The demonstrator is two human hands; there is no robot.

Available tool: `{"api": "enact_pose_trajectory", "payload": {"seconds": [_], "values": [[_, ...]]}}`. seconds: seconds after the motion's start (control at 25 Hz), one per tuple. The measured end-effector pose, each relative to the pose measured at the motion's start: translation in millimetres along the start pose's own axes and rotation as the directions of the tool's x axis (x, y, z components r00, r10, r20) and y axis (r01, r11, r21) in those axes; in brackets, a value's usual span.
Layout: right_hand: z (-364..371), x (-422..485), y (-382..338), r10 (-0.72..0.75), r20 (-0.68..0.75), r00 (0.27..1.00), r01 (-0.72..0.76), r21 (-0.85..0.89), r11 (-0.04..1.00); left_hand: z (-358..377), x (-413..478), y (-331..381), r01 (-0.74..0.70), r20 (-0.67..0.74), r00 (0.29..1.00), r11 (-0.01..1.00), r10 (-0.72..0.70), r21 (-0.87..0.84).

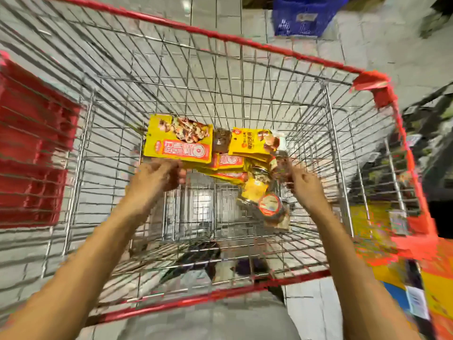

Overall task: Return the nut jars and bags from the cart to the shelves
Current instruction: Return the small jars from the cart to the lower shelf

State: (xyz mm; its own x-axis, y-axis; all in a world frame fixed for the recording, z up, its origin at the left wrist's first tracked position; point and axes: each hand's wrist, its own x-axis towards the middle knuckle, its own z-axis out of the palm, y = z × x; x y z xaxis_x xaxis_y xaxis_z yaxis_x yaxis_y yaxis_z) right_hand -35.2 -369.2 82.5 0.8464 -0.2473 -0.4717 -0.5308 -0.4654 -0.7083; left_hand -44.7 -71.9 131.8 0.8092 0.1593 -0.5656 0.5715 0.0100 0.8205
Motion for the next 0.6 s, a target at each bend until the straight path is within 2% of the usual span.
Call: {"api": "enact_pose_trajectory", "payload": {"seconds": [0.12, 0.2, 0.28, 0.36, 0.48, 0.6], "values": [[12.9, 53.4, 44.4, 0.302, -0.034, 0.953, -0.304, -0.081, 0.949, 24.1, 59.3, -34.1, 0.246, 0.097, 0.963, 0.967, -0.252, 0.069], [23.9, 76.5, 73.6, 0.408, -0.034, 0.912, -0.407, -0.183, 0.895, 50.1, 85.4, -69.4, 0.391, 0.157, 0.9, 0.912, -0.407, 0.123], [39.5, 92.1, 98.1, 0.418, -0.039, 0.908, -0.415, -0.225, 0.881, 79.8, 101.7, -108.9, 0.515, 0.174, 0.828, 0.845, -0.534, 0.144], [56.1, 106.0, 126.9, 0.45, -0.052, 0.892, -0.451, -0.173, 0.875, 113.5, 115.1, -156.5, 0.617, 0.155, 0.763, 0.778, -0.628, 0.116], [78.0, 124.3, 177.1, 0.449, -0.032, 0.893, -0.441, -0.265, 0.857, 173.7, 121.9, -226.7, 0.769, 0.221, 0.631, 0.637, -0.743, -0.054], [89.9, 124.8, 201.5, 0.437, -0.032, 0.899, -0.434, -0.202, 0.878, 229.2, 116.4, -262.3, 0.806, 0.263, 0.586, 0.52, -0.766, -0.281]]}}
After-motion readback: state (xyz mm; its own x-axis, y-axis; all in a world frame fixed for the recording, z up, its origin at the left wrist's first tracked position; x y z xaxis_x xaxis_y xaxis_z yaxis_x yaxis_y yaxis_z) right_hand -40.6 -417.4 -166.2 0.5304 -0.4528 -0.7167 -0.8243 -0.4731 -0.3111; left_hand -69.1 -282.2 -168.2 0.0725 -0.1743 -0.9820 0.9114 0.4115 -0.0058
